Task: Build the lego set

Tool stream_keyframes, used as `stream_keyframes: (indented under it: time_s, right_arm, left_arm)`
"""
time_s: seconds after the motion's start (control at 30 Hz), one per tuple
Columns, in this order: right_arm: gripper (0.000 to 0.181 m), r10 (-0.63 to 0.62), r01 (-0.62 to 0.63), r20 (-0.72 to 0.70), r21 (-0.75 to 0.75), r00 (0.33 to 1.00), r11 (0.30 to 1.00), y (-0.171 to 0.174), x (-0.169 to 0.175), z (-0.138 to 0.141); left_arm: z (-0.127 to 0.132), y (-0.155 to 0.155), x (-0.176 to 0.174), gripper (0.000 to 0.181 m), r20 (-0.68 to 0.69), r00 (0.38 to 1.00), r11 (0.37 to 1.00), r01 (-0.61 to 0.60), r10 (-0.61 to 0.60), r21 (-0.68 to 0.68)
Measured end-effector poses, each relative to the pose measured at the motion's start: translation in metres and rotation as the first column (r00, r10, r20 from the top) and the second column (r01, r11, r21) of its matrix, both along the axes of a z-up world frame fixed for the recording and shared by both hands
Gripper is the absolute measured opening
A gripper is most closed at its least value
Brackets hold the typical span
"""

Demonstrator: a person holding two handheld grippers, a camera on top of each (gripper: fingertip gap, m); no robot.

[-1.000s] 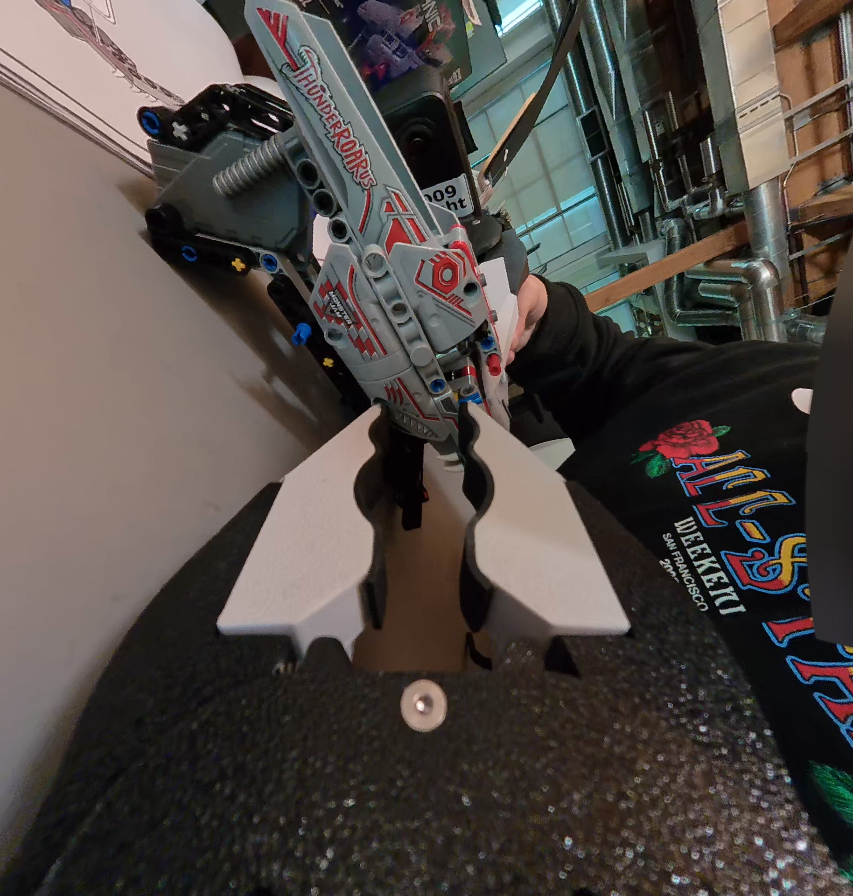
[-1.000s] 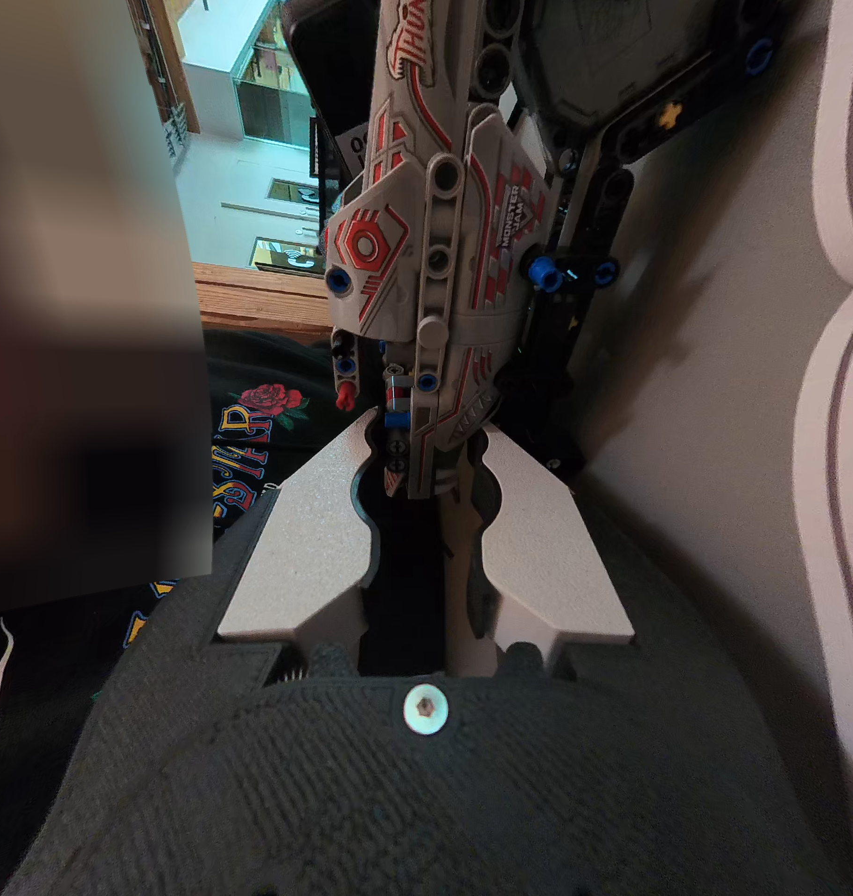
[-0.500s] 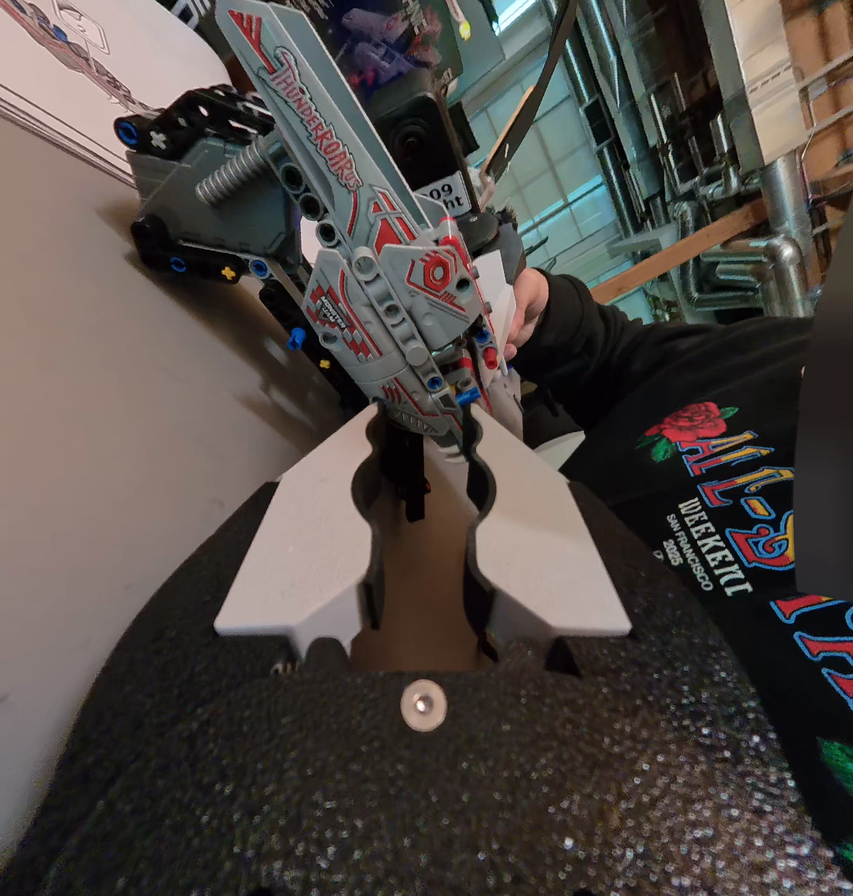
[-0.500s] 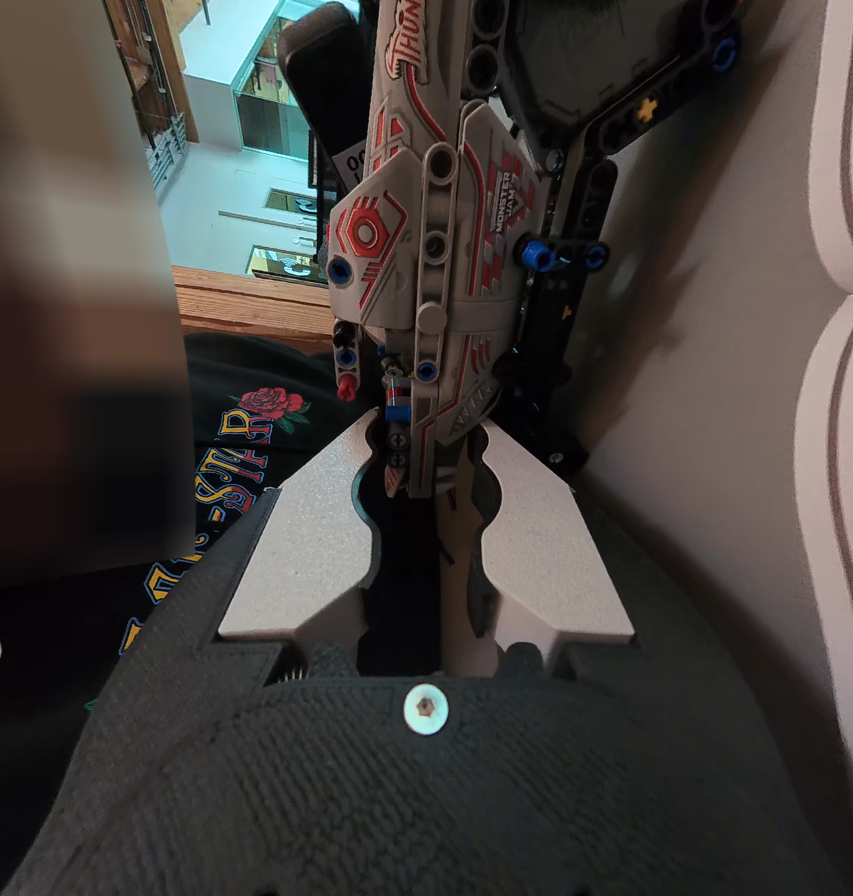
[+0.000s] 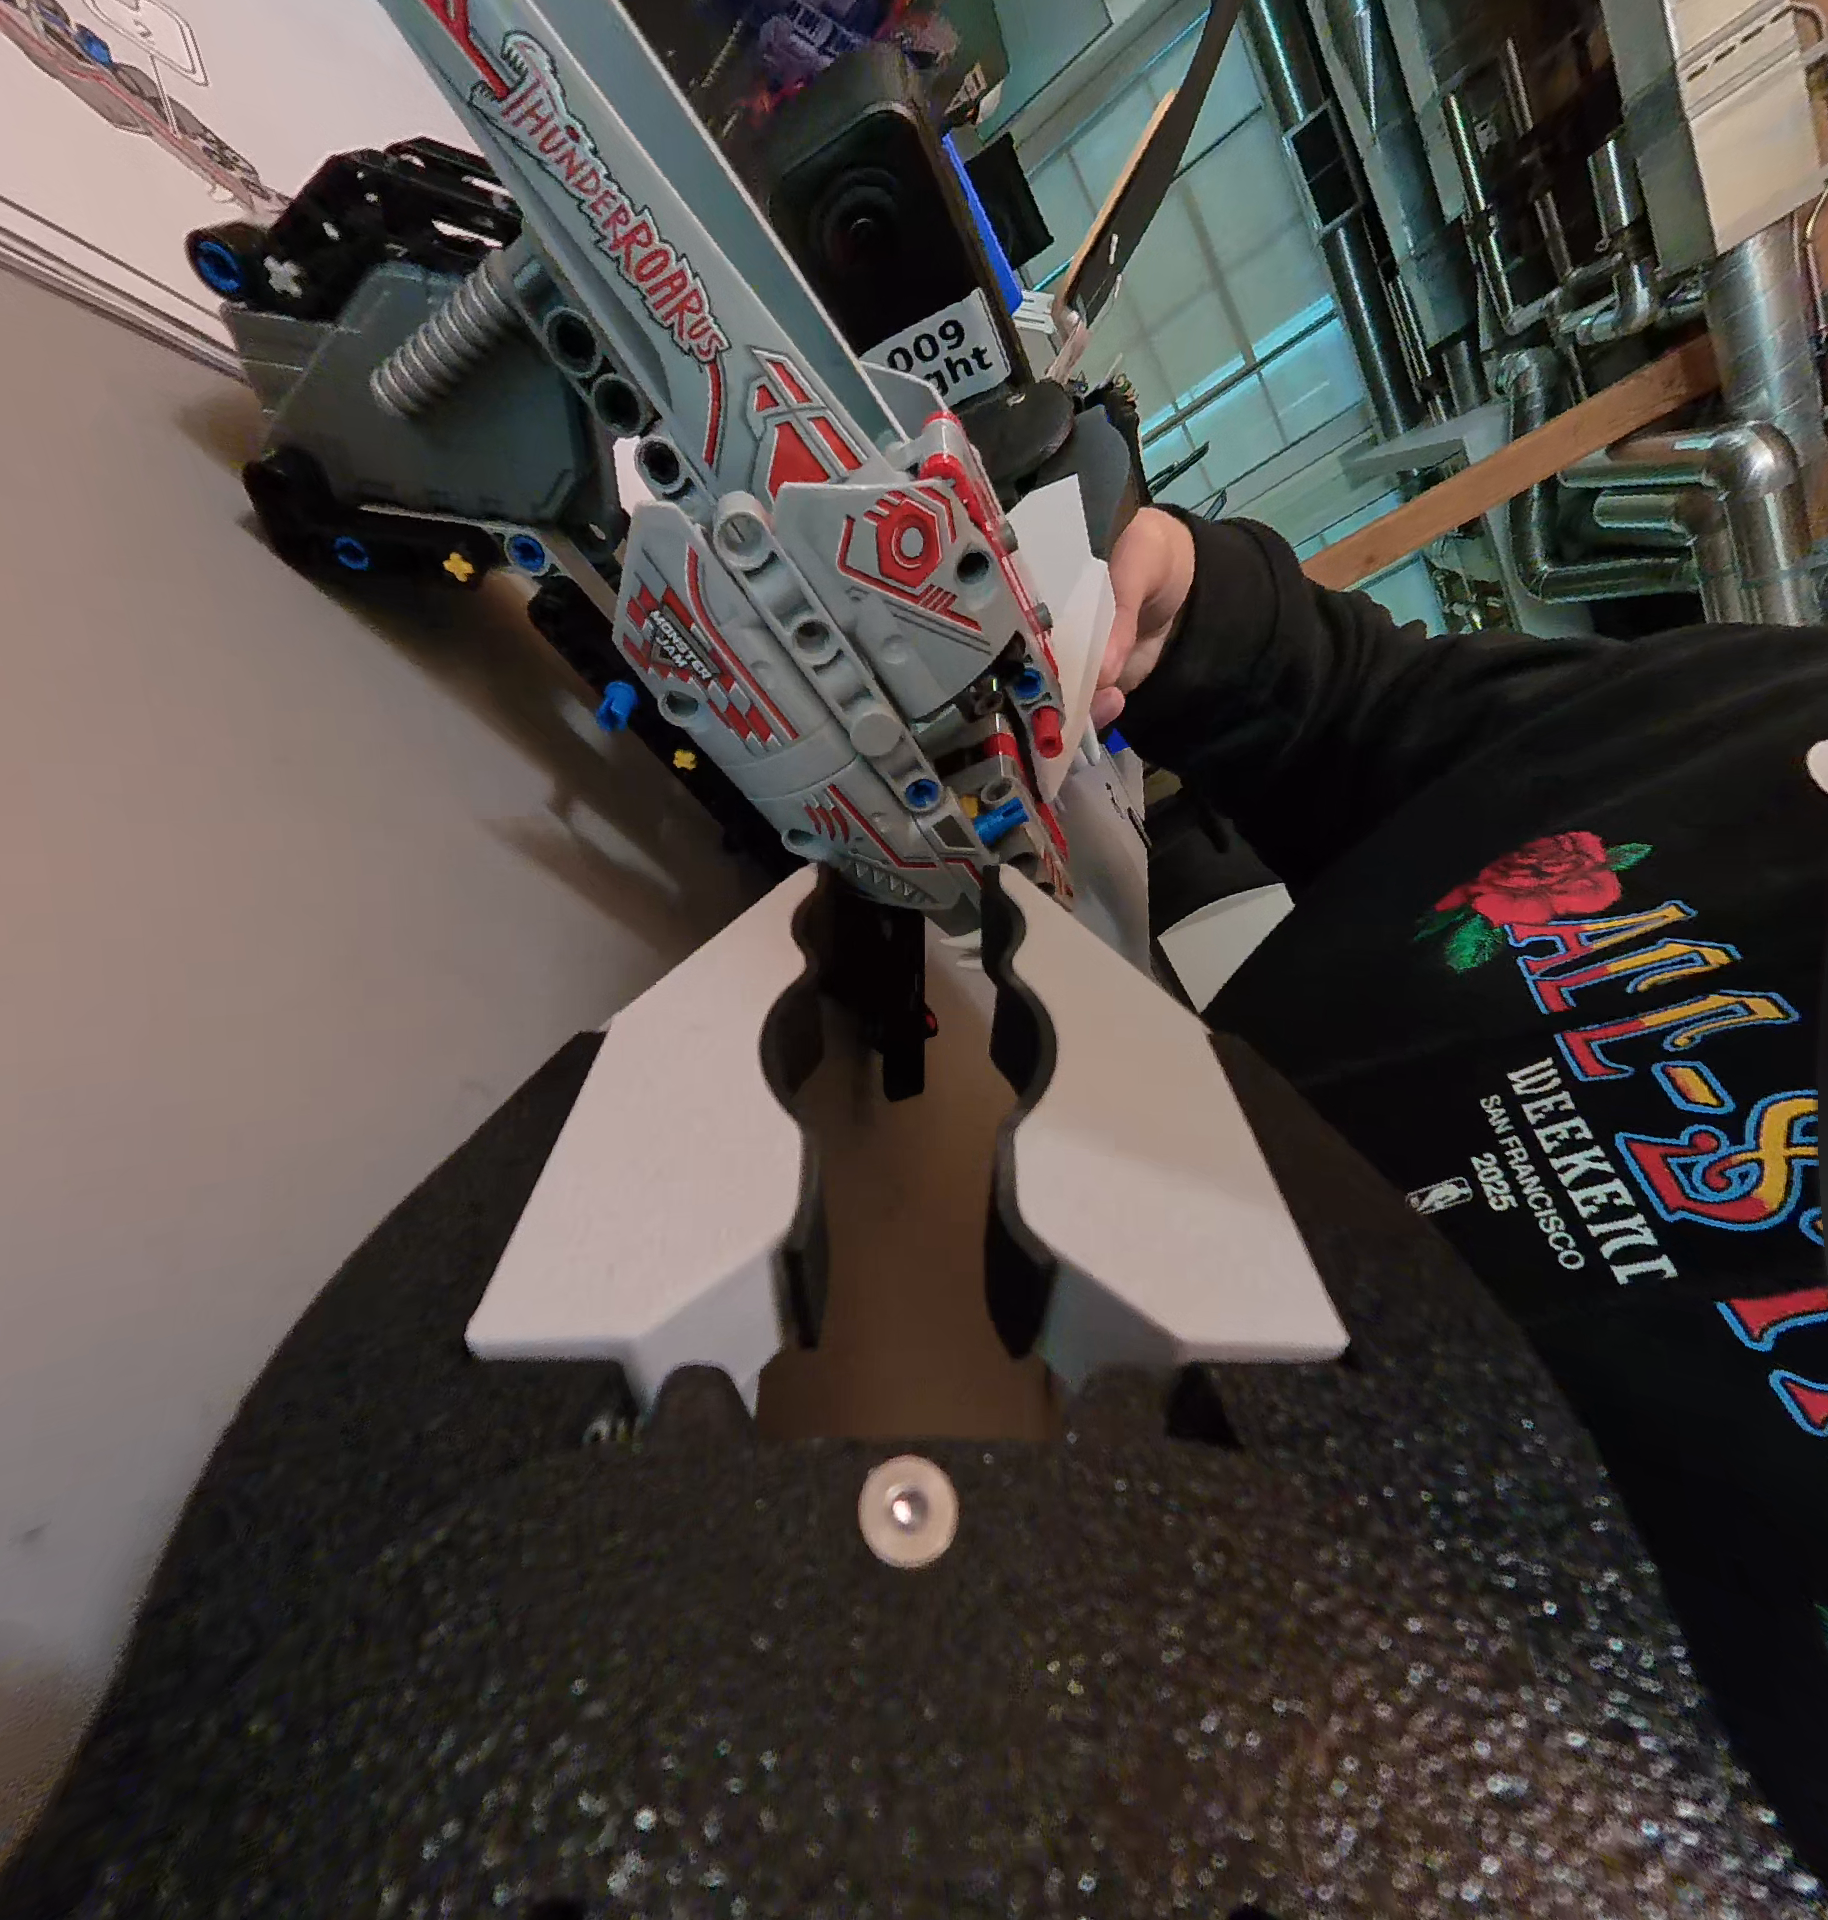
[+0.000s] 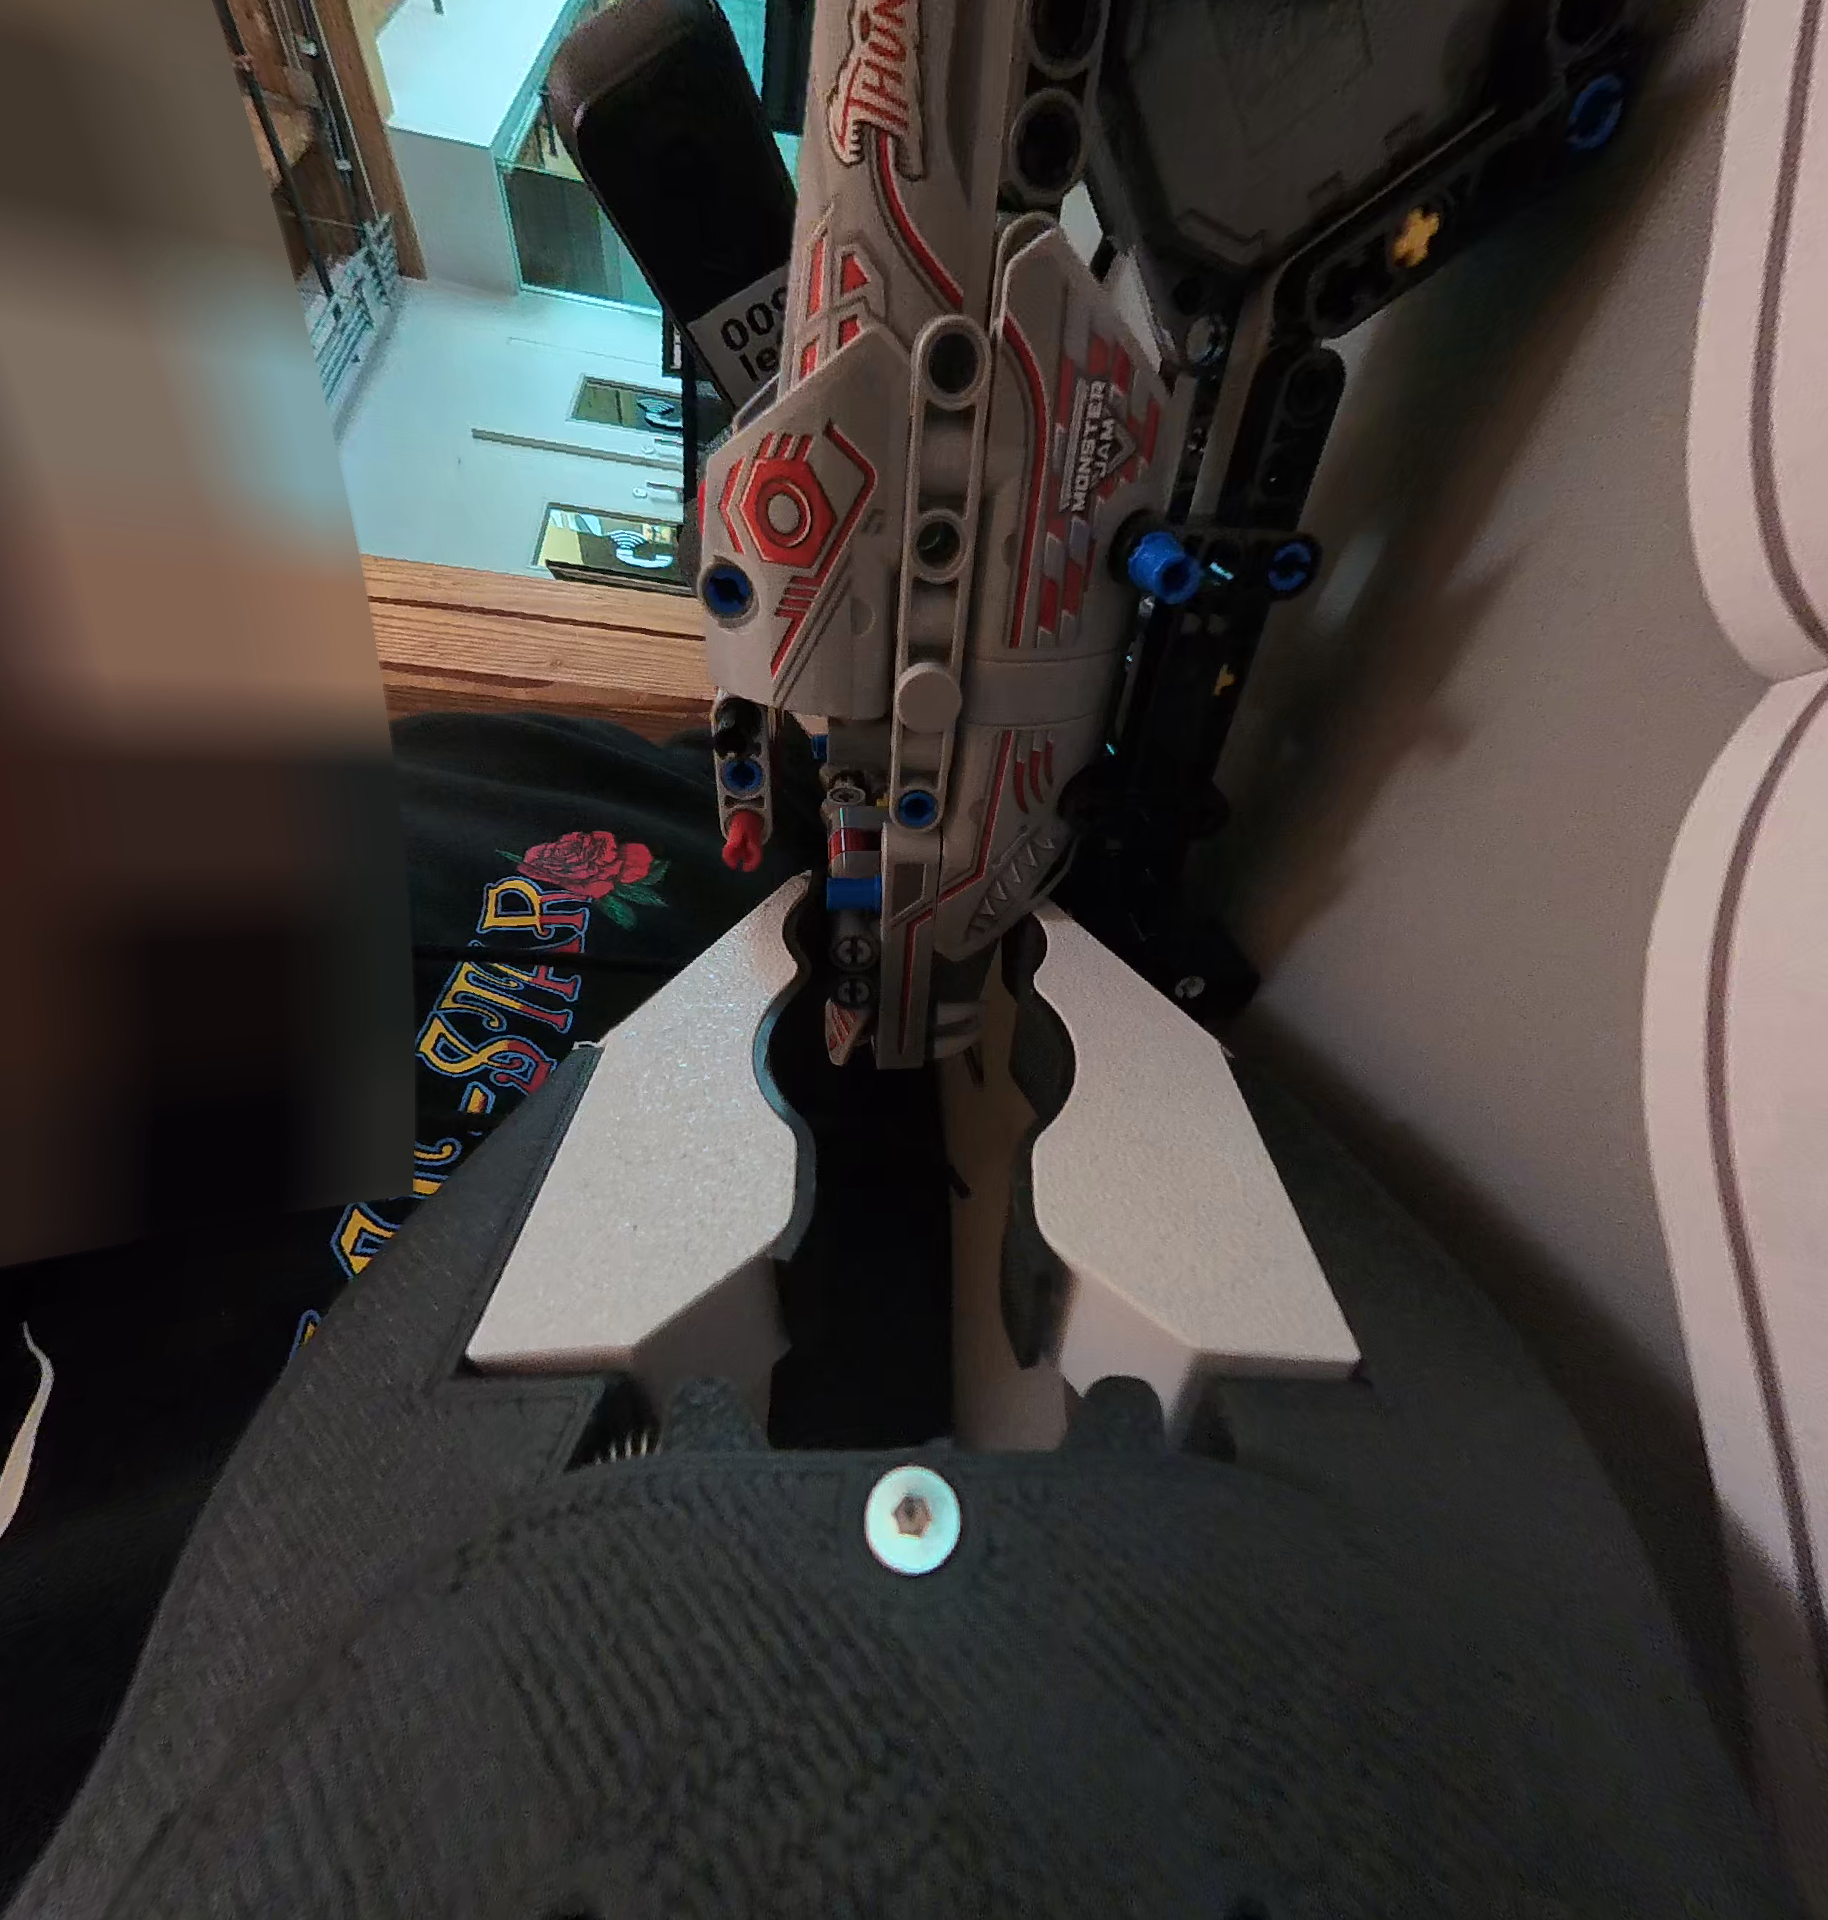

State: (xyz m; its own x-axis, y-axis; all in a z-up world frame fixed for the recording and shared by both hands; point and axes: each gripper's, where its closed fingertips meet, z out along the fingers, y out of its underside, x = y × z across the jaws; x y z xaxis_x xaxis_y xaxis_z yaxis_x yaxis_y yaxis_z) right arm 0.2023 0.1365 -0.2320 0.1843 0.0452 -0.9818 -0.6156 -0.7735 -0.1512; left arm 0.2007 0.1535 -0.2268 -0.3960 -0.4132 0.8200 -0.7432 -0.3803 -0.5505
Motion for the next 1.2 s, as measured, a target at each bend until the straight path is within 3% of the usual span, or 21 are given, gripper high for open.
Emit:
stream_keyframes:
  time_s: [0.4,0.97,1.2]
  right_arm:
    - [0.033,0.017,-0.017,-0.019,0.006,1.000,1.000,-0.005,-0.002,0.002]
    - [0.033,0.080,-0.080,-0.004,-0.004,0.997,0.997,-0.010,-0.004,0.006]
    - [0.037,0.020,-0.023,0.087,0.034,0.996,0.999,-0.012,0.003,0.006]
  left_arm:
    - [0.002,-0.001,0.000,0.033,0.040,0.999,1.000,0.002,-0.003,0.013]
    - [0.000,0.001,0.006,0.033,-0.039,0.999,1.000,0.005,-0.005,0.001]
    - [0.001,0.002,0.011,0.030,-0.045,0.999,0.999,-0.032,0.031,-0.028]
